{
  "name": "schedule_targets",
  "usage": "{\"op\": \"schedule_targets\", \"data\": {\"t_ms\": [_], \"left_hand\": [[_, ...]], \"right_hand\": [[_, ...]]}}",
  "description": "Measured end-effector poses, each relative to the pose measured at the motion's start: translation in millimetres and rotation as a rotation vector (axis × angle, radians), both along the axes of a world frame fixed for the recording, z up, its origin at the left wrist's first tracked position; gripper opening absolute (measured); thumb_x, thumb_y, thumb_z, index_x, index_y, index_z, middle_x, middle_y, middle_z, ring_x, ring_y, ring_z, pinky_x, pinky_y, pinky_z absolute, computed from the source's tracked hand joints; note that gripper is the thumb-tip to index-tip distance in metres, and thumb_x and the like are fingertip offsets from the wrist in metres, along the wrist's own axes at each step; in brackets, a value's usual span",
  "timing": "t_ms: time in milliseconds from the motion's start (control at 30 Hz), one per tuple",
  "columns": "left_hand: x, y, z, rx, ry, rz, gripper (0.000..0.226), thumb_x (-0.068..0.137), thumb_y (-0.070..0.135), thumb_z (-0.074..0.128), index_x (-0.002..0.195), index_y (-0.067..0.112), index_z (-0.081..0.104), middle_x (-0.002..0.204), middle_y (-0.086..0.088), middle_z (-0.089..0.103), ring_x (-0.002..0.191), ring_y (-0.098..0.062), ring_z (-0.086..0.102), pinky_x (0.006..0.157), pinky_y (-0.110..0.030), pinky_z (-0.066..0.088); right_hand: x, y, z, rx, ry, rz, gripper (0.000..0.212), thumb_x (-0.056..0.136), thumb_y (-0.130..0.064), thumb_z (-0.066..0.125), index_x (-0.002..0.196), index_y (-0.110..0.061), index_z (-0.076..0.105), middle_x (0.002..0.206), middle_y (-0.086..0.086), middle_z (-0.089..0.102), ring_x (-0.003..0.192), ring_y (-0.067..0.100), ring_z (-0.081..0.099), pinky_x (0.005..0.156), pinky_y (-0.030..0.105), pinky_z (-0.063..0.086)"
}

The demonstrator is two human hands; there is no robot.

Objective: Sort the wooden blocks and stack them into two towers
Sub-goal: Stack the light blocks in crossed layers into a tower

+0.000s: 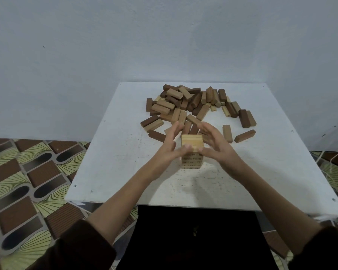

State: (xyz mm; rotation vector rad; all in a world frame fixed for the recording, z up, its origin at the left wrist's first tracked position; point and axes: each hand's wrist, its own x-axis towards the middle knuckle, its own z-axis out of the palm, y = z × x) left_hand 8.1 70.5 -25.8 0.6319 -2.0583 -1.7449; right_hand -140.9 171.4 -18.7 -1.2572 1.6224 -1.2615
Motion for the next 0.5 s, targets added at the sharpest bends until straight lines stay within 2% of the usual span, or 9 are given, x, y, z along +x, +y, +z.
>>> {"op": "schedule_targets", "data": {"t_ms": [33, 67, 167, 233, 300, 400, 500], "left_hand": [[-2.0, 4.1, 0.5, 0.038, 0.004, 0.012, 0.06, 0.084, 0.069, 0.044, 0.136, 0.044, 0.028, 0.134, 0.04, 0.035, 0.126, 0.02, 0.028, 0.104, -0.014, 0.029], [-4.9, 7.4, -1.1, 0.084, 0.016, 0.023, 0.045, 0.092, 0.063, 0.03, 0.134, 0.046, 0.031, 0.133, 0.04, 0.037, 0.126, 0.02, 0.029, 0.104, -0.014, 0.028], [-9.7, 15.0, -3.5, 0.129, 0.029, 0.066, 0.049, 0.103, 0.045, 0.008, 0.147, 0.03, 0.026, 0.143, 0.02, 0.04, 0.134, 0.0, 0.034, 0.114, -0.031, 0.029], [-13.0, 18.2, -4.3, 0.155, 0.043, 0.092, 0.052, 0.103, 0.042, 0.003, 0.149, 0.025, 0.022, 0.147, 0.012, 0.039, 0.135, -0.007, 0.037, 0.113, -0.029, 0.033], [-16.0, 20.6, -2.8, 0.19, 0.074, 0.109, 0.058, 0.1, 0.05, 0.003, 0.15, 0.025, 0.019, 0.152, 0.002, 0.033, 0.137, -0.012, 0.034, 0.113, -0.031, 0.033], [-18.1, 23.4, -1.9, 0.24, 0.081, 0.131, 0.072, 0.09, 0.065, 0.007, 0.151, 0.027, 0.015, 0.151, -0.001, 0.033, 0.138, -0.016, 0.034, 0.114, -0.037, 0.031], [-19.5, 22.8, -3.5, 0.331, 0.068, 0.14, 0.076, 0.086, 0.071, 0.009, 0.151, 0.031, 0.011, 0.153, -0.002, 0.031, 0.138, -0.018, 0.033, 0.115, -0.04, 0.028]], "right_hand": [[3.5, -0.3, -4.3, 0.009, -0.067, -0.032, 0.061, 0.082, -0.047, 0.053, 0.139, -0.042, 0.031, 0.146, -0.013, 0.034, 0.132, 0.002, 0.035, 0.11, 0.033, 0.032], [8.0, -1.1, -8.0, 0.02, -0.112, -0.074, 0.063, 0.085, -0.052, 0.044, 0.143, -0.034, 0.029, 0.149, -0.011, 0.031, 0.136, 0.006, 0.03, 0.114, 0.039, 0.026], [22.3, -3.0, -14.5, 0.015, -0.24, -0.144, 0.069, 0.09, -0.065, 0.026, 0.146, -0.026, 0.026, 0.148, -0.008, 0.035, 0.136, 0.006, 0.03, 0.117, 0.039, 0.021], [27.4, -3.9, -17.7, -0.001, -0.301, -0.157, 0.072, 0.085, -0.07, 0.022, 0.144, -0.029, 0.029, 0.143, -0.009, 0.041, 0.133, 0.004, 0.036, 0.115, 0.034, 0.025], [28.5, -6.3, -21.6, -0.003, -0.319, -0.168, 0.082, 0.081, -0.073, 0.023, 0.148, -0.025, 0.025, 0.147, -0.005, 0.039, 0.135, 0.007, 0.036, 0.114, 0.034, 0.028], [29.9, -8.4, -24.5, -0.005, -0.337, -0.15, 0.078, 0.086, -0.071, 0.023, 0.149, -0.025, 0.024, 0.145, -0.002, 0.042, 0.13, 0.009, 0.043, 0.108, 0.032, 0.035], [30.9, -8.6, -23.3, 0.012, -0.366, -0.155, 0.077, 0.084, -0.067, 0.02, 0.149, -0.026, 0.018, 0.147, -0.007, 0.036, 0.126, 0.003, 0.041, 0.102, 0.023, 0.033]]}}
